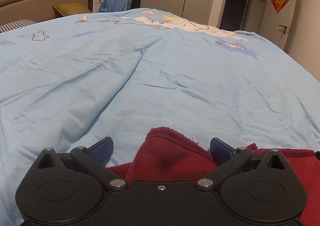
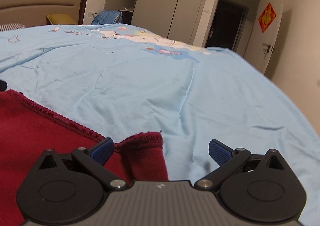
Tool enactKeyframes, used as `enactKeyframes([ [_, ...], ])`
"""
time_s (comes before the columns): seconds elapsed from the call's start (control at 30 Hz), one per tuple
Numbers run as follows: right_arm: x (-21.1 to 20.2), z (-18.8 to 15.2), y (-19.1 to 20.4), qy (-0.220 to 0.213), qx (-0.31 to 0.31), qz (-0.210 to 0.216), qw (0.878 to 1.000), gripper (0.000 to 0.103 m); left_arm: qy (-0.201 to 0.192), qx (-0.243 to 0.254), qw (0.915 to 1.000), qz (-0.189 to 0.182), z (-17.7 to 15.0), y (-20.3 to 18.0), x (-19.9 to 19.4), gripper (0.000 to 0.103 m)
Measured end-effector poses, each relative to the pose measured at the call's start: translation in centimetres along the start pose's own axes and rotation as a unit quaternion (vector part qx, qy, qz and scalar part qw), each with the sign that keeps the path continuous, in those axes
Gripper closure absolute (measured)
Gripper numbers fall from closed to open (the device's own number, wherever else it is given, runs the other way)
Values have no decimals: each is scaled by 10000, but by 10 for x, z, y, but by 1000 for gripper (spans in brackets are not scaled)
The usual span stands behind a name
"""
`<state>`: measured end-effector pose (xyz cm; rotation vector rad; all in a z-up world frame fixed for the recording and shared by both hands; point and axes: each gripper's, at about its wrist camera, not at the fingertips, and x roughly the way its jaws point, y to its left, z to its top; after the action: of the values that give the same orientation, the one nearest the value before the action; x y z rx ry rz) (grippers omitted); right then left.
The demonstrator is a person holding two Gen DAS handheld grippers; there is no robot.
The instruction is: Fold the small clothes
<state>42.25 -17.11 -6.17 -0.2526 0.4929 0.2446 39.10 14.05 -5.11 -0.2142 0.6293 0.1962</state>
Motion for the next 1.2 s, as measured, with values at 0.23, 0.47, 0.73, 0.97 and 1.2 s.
enactKeyframes([
  [0.23, 10, -9, -44, 186, 1289, 897, 9874, 0, -7, -36, 10000, -42, -1, 3, 1, 1],
  [0.47, 4, -10, -40, 140, 1167, 776, 9900, 0, -55, -19, 10000, -32, -3, 2, 0, 1],
  [0.73, -1, -8, -43, 66, 1287, 798, 9884, 0, -438, -747, 9933, -769, -1, 27, -19, 1],
  [0.97, -50, 9, -33, -306, 902, -125, 9954, 0, -837, -1098, 9882, -667, 9, 38, -67, 1],
  [1.2, -100, 19, 23, -558, -352, -468, 9967, 0, -888, -701, 9925, -462, -4, 30, -118, 1],
])
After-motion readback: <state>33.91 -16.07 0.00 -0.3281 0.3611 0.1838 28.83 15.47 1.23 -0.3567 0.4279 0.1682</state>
